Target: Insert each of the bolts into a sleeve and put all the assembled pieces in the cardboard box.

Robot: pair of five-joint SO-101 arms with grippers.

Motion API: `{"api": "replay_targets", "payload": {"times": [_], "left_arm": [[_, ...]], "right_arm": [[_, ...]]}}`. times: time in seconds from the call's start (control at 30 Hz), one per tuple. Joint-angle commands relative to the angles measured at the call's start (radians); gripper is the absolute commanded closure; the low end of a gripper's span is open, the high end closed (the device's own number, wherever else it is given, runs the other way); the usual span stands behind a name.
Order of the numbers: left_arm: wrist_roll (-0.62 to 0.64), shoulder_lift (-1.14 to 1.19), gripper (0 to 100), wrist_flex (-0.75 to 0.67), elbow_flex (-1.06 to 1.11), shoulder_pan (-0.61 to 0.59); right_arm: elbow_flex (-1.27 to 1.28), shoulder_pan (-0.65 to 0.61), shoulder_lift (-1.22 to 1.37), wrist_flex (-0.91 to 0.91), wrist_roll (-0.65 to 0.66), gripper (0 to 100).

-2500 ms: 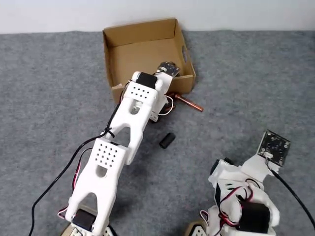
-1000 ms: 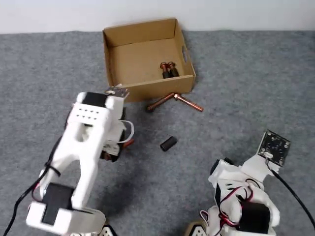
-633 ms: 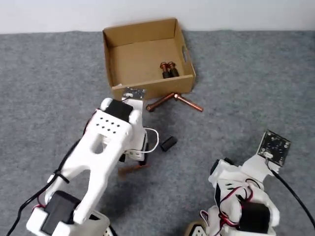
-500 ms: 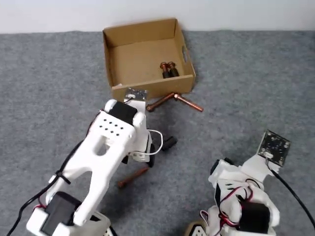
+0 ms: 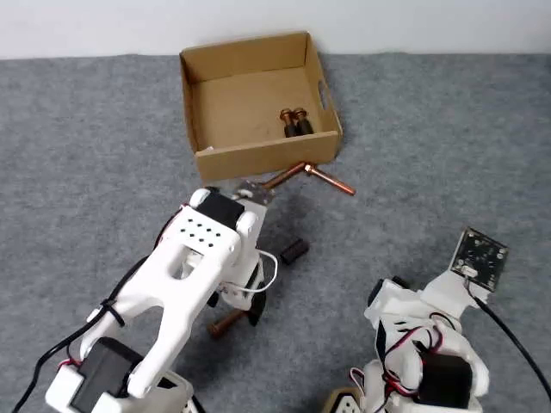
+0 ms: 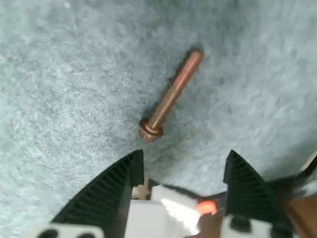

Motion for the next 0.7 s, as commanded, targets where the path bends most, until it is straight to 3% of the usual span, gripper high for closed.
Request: {"api": "replay_targets", "payload": {"times": [0.0,0.3,0.47,0.67], "left_arm": [[-0.101,0.000,74,-0.015,0.010,-0.002],[-0.132,0.315,74,-0.193,-0.025,0.000],[-0.129,0.493,75,-0.198,-0.163,0.000],[-0.123,0.641,100,-0.199,-0.240,0.000]], "right_arm": [[-0.008,0.005,-0.002,-0.016,0.009,99.1],[-0.008,0.005,-0.002,-0.016,0.009,99.1],[-0.008,0.005,-0.002,-0.016,0.009,99.1],[-0.008,0.005,-0.002,-0.016,0.009,99.1]]}}
